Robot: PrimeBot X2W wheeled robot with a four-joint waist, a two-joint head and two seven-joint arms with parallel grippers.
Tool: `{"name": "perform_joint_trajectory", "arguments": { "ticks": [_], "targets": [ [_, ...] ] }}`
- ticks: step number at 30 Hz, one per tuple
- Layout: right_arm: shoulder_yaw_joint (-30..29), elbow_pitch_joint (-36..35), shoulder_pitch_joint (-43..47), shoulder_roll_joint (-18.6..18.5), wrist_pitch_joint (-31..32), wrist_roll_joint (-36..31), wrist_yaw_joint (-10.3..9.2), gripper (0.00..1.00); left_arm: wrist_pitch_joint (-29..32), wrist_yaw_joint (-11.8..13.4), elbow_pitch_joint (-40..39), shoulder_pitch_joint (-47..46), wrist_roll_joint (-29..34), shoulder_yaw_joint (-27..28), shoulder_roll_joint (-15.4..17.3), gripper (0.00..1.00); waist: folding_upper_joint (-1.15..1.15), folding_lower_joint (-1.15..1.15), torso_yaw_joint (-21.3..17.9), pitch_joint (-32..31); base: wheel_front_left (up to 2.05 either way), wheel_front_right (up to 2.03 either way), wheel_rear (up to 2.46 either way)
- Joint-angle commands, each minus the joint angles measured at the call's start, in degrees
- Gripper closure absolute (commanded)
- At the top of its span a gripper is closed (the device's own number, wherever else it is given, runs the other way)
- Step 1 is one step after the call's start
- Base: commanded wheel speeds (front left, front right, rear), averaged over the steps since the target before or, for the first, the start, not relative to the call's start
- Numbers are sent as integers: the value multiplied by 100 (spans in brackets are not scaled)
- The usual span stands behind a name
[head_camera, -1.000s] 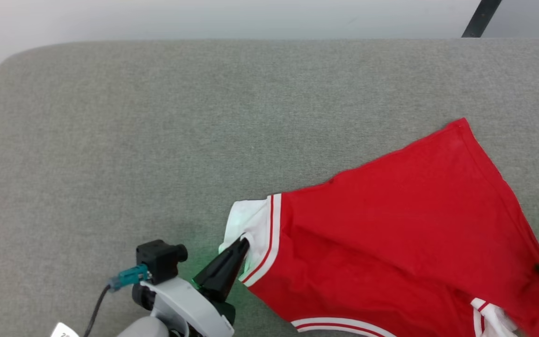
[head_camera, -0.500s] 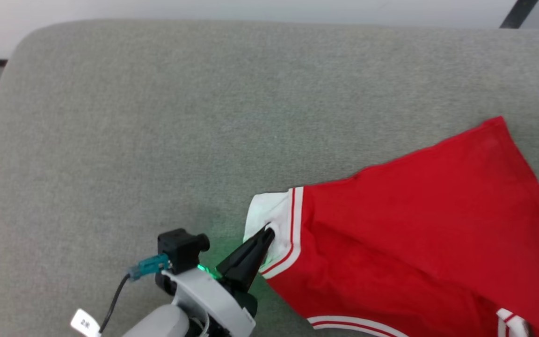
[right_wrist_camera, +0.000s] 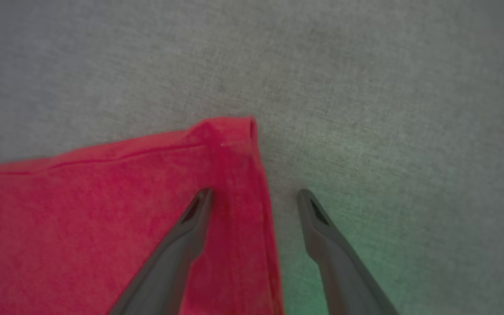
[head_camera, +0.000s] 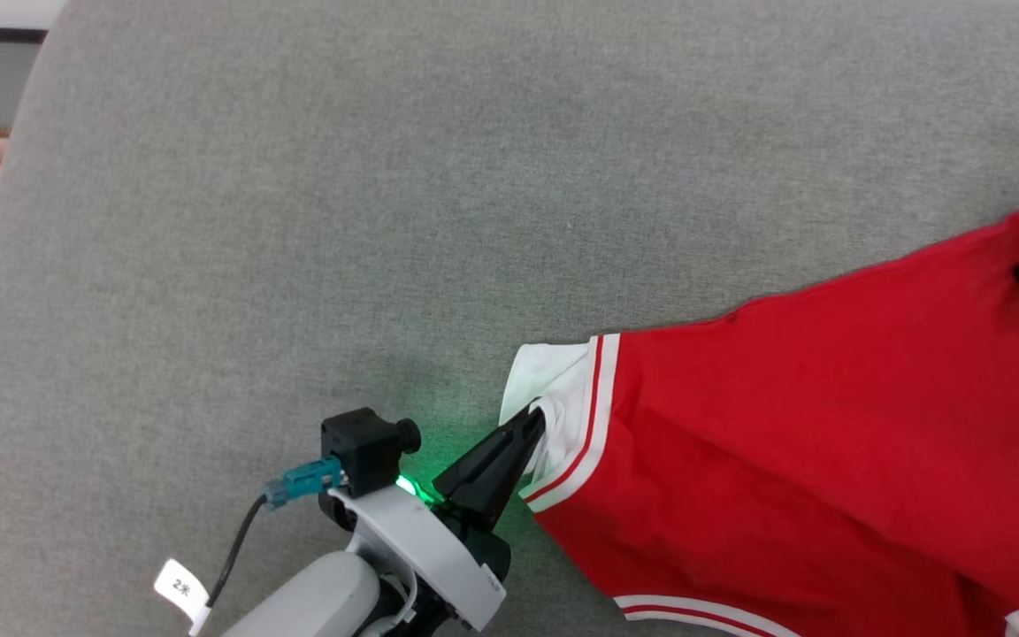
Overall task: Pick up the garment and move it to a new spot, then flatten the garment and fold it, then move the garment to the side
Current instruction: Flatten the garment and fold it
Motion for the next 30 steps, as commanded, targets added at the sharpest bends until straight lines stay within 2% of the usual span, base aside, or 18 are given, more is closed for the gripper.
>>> {"name": "perform_joint_trajectory", "arguments": {
  "ticks": [1,3,4,6,12,20,25,30],
  "targets": [
    [114,88,2,13,26,64,-6,0,-29,-6,11,-42,25,0,-14,100,0,0,51,69,0,0,0],
    [358,198,52,37,71,198,-6,0,-33,-18,26,-51,13,-11,-8,100,0,0,38,77,0,0,0],
    [460,222,48,35,79,289,-5,25,-37,-23,21,-62,-1,-7,-3,100,0,0,28,73,0,0,0],
    [591,268,15,71,8,445,-1,100,-42,-31,18,-82,-40,16,18,100,0,0,-5,44,0,0,0],
    [811,351,-260,83,-539,686,-2,100,-67,-41,77,-136,-38,155,150,100,0,0,-103,-179,0,0,0],
    [664,571,-755,122,-1600,839,-5,100,-52,-34,102,-559,-4,657,639,100,0,0,-230,-469,0,0,0],
    [169,1090,-1476,345,-2452,686,-6,100,272,-45,209,-1434,-143,918,856,100,0,0,-312,-409,0,0,0],
    [-381,1892,-2519,698,-3175,264,-7,100,482,-45,747,-2754,-526,1301,663,100,0,0,-394,-101,0,0,0]
  ]
}}
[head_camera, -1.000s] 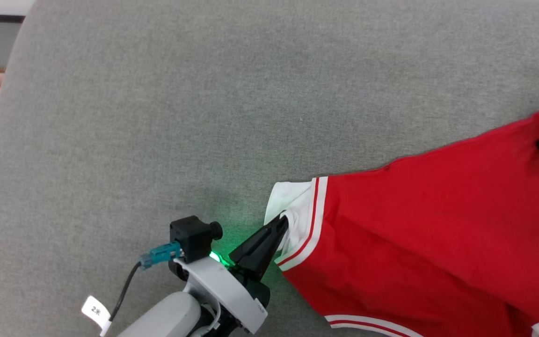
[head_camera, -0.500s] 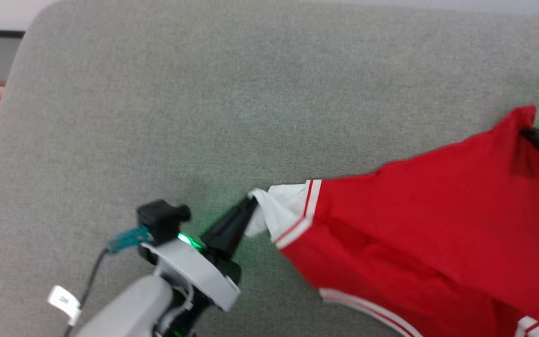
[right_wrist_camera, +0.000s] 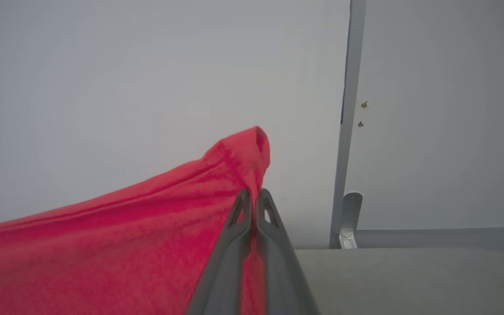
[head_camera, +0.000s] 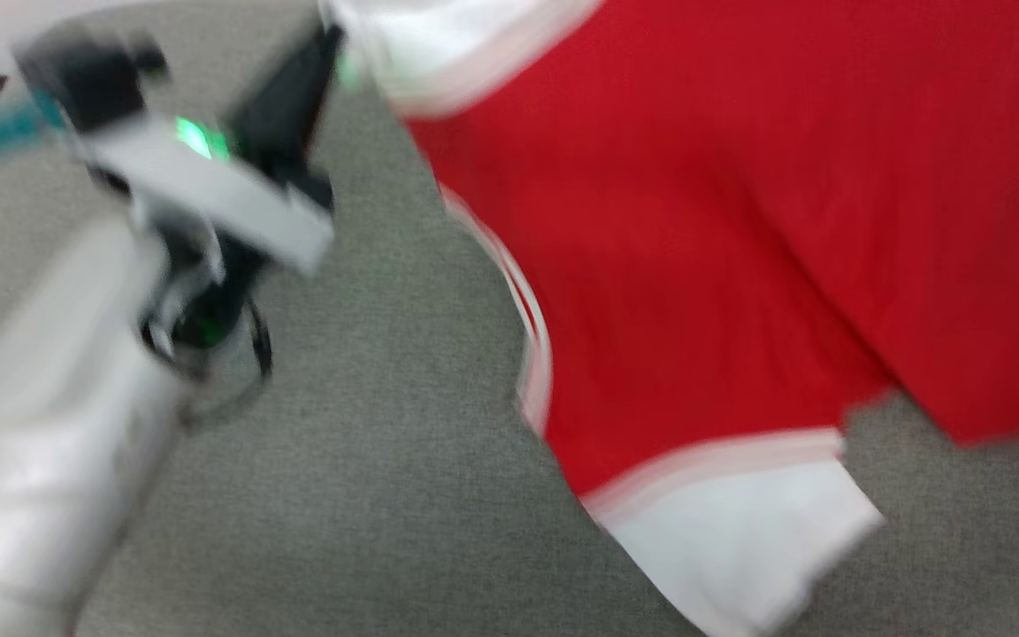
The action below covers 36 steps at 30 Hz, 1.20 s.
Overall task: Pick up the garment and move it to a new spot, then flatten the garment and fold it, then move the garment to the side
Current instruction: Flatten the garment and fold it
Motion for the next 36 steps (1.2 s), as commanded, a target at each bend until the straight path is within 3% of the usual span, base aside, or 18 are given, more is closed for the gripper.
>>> {"name": "perform_joint_trajectory", "arguments": {
  "ticks": [1,11,16,20,26,30,32,36],
  "targets": [
    [-91,88,-260,72,-106,-83,-8,100,25,-18,158,-302,4,88,-5,100,0,0,-91,232,0,0,0],
    [-649,962,-2484,427,-1212,-1009,-15,100,-320,131,2177,-3441,149,768,-470,100,0,0,-332,795,0,0,0],
    [-609,1324,-2664,585,-1452,-1191,-17,100,-548,31,2616,-3867,-14,1128,-661,100,0,0,-328,727,0,0,0],
    [-351,1404,-2226,627,-1380,-1064,-15,100,-557,-13,2481,-3341,-93,778,-815,100,0,0,-307,690,0,0,0],
    [148,923,-1116,493,-1172,-503,-10,100,-577,-17,1507,-1797,-694,506,-696,100,0,0,-289,694,0,0,0],
    [350,493,-441,357,-995,-100,-9,100,-583,-18,826,-846,-826,720,-659,100,0,0,-304,669,0,0,0],
    [537,-40,363,210,-864,297,-9,100,-580,-18,89,294,-791,1151,-768,100,0,0,-322,573,0,0,0],
    [672,-643,1200,-3,-730,660,-9,100,-580,-18,-549,1298,-696,1329,-938,100,0,0,-317,440,0,0,0]
  ]
}}
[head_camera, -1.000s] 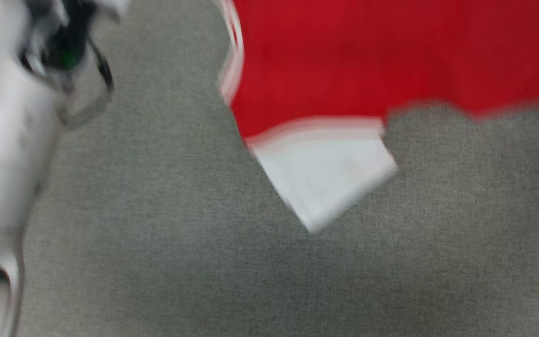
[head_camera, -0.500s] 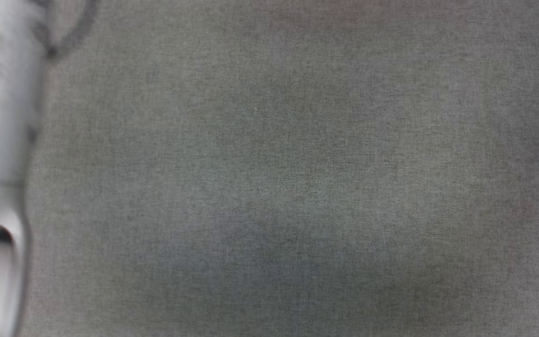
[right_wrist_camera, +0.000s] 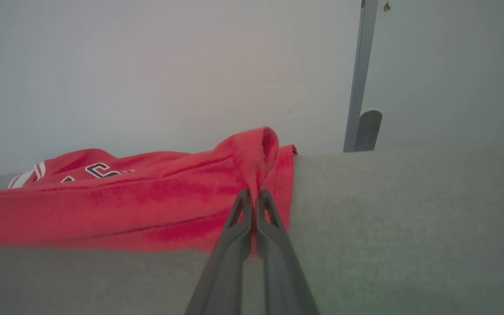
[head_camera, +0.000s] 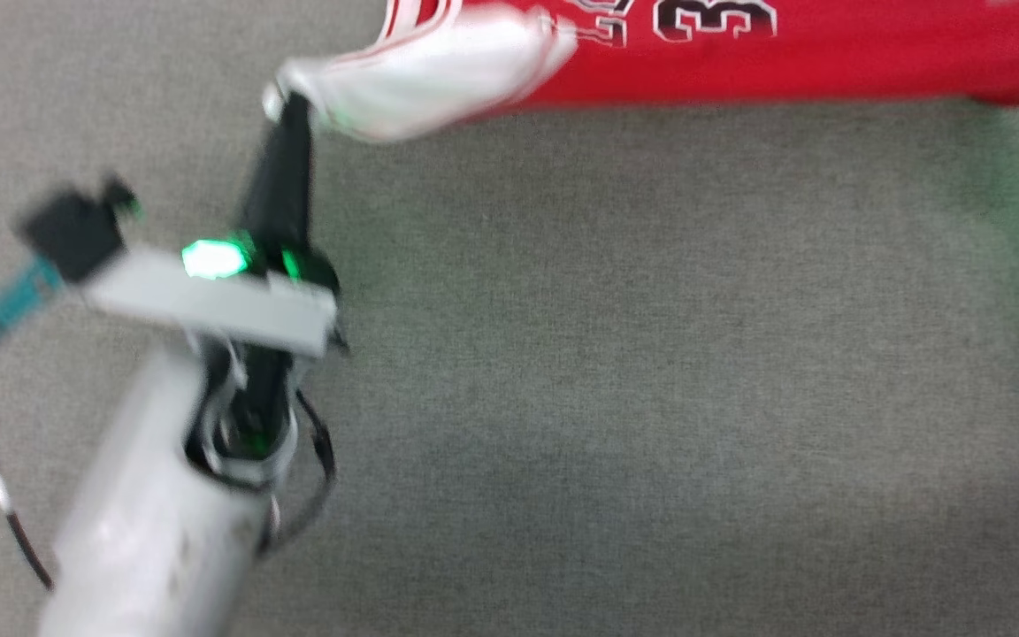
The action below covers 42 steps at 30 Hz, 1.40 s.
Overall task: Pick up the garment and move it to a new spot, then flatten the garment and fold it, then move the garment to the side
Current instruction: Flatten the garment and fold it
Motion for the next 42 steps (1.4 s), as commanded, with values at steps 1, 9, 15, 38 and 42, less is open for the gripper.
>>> {"name": "perform_joint_trajectory", "arguments": {
  "ticks": [1,9,15,38,42],
  "targets": [
    [-5,-53,78,-36,-3,38,-10,100,-25,-13,-63,63,-11,38,-9,100,0,0,-17,-94,0,0,0],
    [-220,-1460,2051,-435,194,526,-10,100,-26,-14,-1376,2025,124,253,170,100,0,0,-146,-498,0,0,0],
    [-805,-2379,3322,-627,341,444,-10,100,-26,-14,-2203,3141,189,248,465,100,0,0,-149,-758,0,0,0],
    [-2919,-4420,4361,445,1891,-439,-10,100,353,3,-2455,2594,505,49,442,100,0,0,-17,-523,0,0,0],
    [-2930,-4101,3969,561,1951,-493,-10,100,447,-16,-1779,1842,515,-90,386,100,0,0,-33,-384,0,0,0]
  ]
}}
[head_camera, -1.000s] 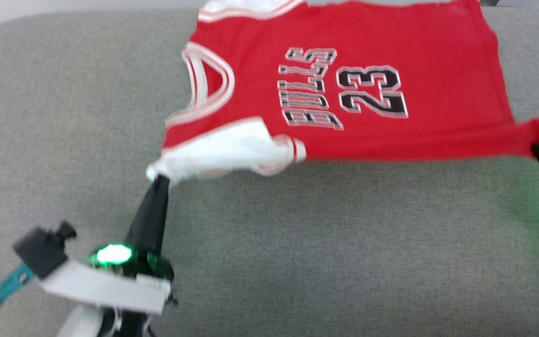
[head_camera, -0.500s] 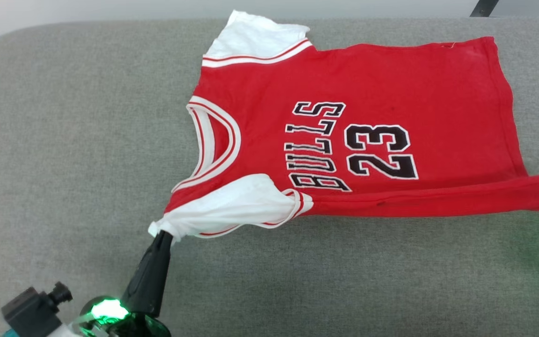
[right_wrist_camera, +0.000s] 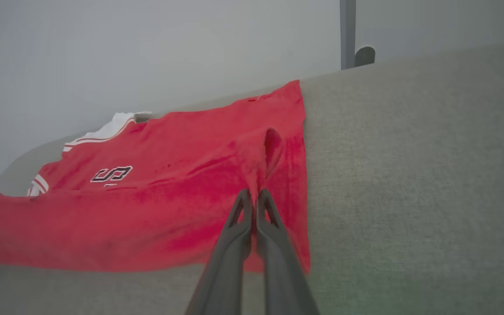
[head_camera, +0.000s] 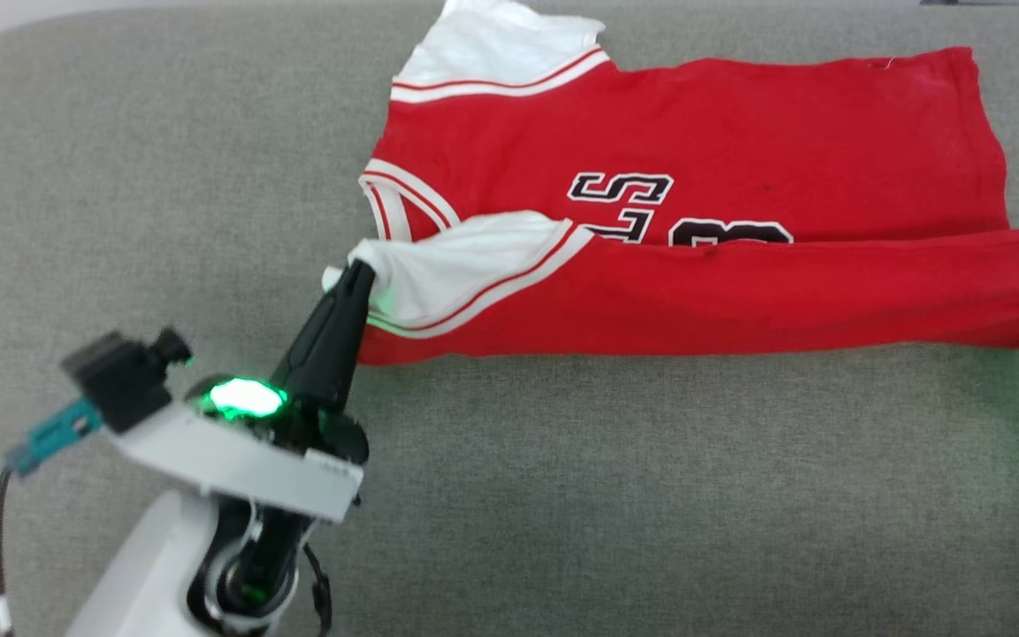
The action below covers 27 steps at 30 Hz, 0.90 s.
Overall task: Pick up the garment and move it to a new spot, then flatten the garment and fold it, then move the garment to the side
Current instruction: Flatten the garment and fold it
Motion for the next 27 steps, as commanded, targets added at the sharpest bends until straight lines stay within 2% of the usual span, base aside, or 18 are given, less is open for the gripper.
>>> {"name": "perform_joint_trajectory", "arguments": {
  "ticks": [1,9,13,16,20,27],
  "targets": [
    [6,192,-166,60,33,-46,-9,100,19,-43,325,-271,82,-60,17,100,0,0,-25,123,0,0,0],
    [248,929,-473,105,-337,-66,-9,100,-297,-41,1699,-849,352,-376,-107,100,0,0,-105,351,0,0,0],
    [479,1141,-607,38,-555,-133,-9,100,-420,-42,2255,-1051,594,-274,-173,100,0,0,-124,479,0,0,0],
    [664,1324,-734,-1,-677,-179,-9,100,-457,-42,2570,-1165,778,-116,-350,100,0,0,-127,538,0,0,0],
    [908,1558,-890,-32,-781,-142,-9,100,-452,-42,2924,-1254,1126,43,-504,100,0,0,-120,570,0,0,0],
    [1277,2051,-1068,11,-974,-155,-9,100,-454,4,3654,-1331,2145,-184,-506,100,0,0,-113,387,0,0,0]
  ]
}}
